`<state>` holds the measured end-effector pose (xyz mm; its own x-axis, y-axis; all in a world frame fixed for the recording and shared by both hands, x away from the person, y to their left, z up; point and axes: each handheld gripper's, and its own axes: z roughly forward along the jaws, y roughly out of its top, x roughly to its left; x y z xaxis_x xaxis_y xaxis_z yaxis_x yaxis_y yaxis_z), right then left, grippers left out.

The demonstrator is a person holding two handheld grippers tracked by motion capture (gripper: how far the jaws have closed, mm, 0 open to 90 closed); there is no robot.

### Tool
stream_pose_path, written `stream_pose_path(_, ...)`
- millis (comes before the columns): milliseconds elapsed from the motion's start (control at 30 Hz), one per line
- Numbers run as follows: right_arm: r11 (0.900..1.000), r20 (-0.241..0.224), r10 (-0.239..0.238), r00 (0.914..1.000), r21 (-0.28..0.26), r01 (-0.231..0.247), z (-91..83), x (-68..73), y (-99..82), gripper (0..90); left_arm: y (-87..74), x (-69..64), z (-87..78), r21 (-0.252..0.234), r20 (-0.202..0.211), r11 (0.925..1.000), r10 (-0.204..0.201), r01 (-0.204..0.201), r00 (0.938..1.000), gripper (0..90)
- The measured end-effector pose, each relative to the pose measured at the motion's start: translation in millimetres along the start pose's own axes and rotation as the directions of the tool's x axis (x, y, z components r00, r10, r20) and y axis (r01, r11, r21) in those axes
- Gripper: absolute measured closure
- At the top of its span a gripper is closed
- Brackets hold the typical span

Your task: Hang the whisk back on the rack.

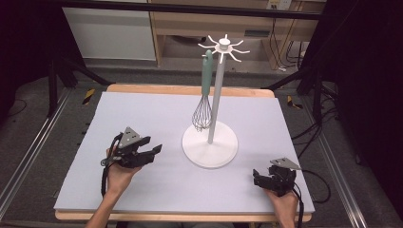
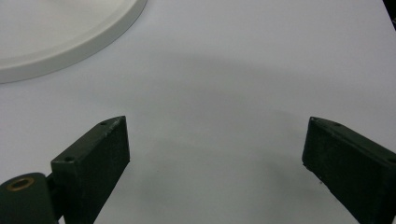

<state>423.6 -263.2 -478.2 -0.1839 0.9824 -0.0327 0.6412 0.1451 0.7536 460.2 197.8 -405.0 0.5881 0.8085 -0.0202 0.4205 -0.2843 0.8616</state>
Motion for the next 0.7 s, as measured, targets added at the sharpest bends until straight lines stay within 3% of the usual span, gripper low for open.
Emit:
stream_pose_path(333, 1.0000, 0.003, 0.003, 1.0000, 0.004, -0.003, 0.5, -1.8, -0.3, 7.8, -22.7, 17.2, -5.7, 0.031, -0.043, 0.9986, -0.041, 0.043, 0.9982, 42.0)
stream_pose_path(700, 0.9997, 0.008, 0.020, 0.9998, 0.012, -0.020, 0.5, -3.8, -0.8, 7.6, -54.4, 39.2, -12.3, 0.078, -0.134, 0.9914, -0.095, 0.106, 0.9865, 36.4)
